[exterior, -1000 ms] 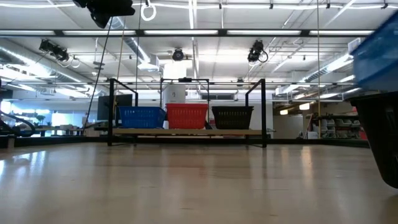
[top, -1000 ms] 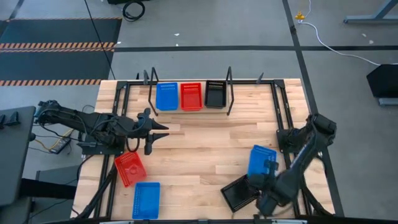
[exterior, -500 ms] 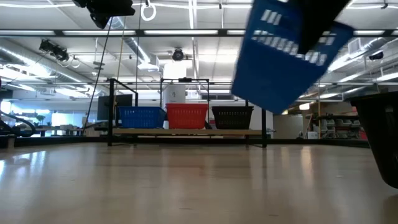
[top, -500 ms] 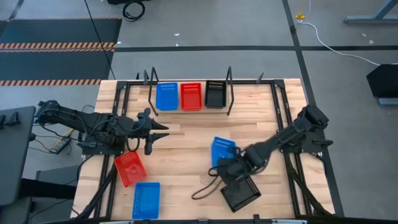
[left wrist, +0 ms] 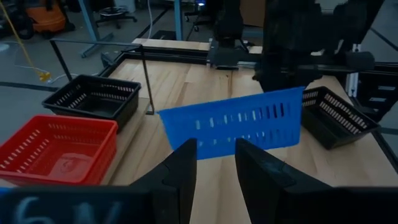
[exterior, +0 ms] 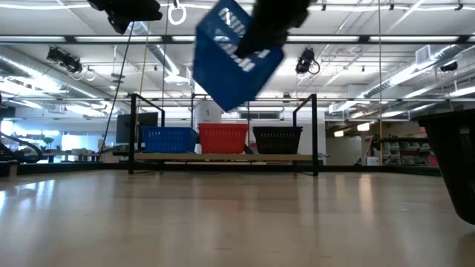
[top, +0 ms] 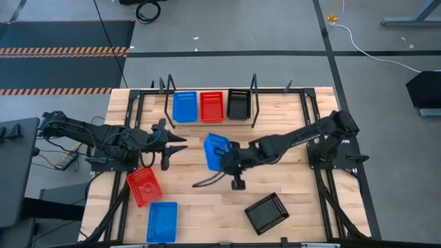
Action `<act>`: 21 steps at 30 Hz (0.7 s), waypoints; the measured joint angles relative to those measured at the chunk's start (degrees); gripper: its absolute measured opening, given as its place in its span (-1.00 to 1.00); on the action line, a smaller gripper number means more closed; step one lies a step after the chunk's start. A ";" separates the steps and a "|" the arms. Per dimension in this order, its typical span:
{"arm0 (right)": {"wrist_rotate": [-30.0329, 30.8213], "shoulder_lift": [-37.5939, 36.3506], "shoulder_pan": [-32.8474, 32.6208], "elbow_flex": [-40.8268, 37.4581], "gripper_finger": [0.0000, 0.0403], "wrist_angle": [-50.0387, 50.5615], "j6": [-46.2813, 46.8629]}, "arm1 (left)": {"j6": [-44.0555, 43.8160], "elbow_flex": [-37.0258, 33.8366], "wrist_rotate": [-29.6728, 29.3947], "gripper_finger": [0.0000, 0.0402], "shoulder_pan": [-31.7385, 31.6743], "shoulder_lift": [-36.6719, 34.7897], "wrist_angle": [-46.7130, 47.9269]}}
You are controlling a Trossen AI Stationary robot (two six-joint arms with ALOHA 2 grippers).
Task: Stack baskets on shelf by color
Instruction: Stack the right blue basket on top of the blue basket on the shelf
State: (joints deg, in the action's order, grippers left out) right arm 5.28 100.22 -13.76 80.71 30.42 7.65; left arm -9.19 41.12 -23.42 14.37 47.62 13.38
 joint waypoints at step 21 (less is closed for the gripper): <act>-4.41 0.00 13.33 -0.02 -0.96 -14.55 -11.46 | 5.73 0.00 -1.48 -0.42 0.00 0.00 -3.95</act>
State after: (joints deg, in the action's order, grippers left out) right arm 0.88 100.22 -0.43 80.68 15.88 -3.81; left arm -3.46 41.12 -24.91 14.37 47.62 9.43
